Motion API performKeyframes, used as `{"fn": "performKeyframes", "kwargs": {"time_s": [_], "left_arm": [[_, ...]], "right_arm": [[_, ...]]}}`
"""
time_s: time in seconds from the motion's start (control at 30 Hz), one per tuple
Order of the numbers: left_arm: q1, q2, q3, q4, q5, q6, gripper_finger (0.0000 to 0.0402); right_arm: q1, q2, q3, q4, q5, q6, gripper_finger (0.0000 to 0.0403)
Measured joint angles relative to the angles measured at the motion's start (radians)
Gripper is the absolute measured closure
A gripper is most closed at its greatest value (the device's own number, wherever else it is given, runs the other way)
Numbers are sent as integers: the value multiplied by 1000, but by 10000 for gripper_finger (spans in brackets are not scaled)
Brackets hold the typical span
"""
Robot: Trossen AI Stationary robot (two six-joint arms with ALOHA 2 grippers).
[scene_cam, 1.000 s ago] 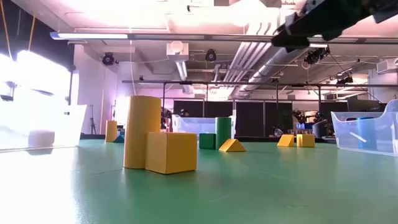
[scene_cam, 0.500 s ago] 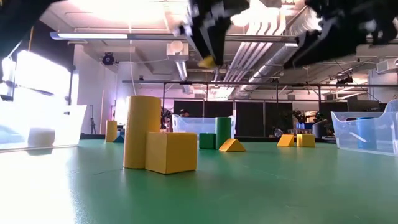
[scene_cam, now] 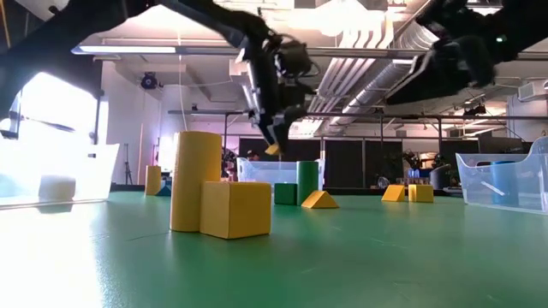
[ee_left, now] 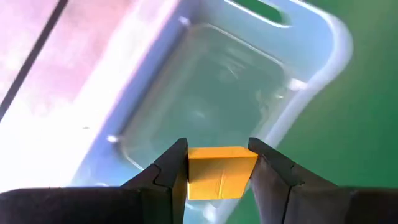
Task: Sort blocks by size
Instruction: Put the yellow triangle block into the top transparent bin, then put the blue square block into the left transparent bin
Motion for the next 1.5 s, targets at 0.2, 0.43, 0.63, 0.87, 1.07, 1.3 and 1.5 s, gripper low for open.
{"fn": "performKeyframes", "kwargs": {"time_s": [0.2,0.43,0.63,0.87,1.07,1.3,1.5], "left_arm": [[91,5,-70,98,101,56,283],[123,7,-194,216,159,40,270],[128,5,-225,262,194,48,220],[100,-91,-224,270,206,13,203],[4,-210,-224,268,61,29,202],[-134,-345,-327,339,-72,48,202],[-226,-495,-591,509,-103,-59,202]], "right_arm": [[-97,0,0,98,44,-91,224],[-216,0,0,128,44,-7,224],[-240,0,0,126,42,50,224],[-240,0,0,126,-46,127,224],[-239,0,0,125,-163,163,224],[-239,2,0,125,-176,167,224],[-234,19,0,125,-186,233,224]]}}
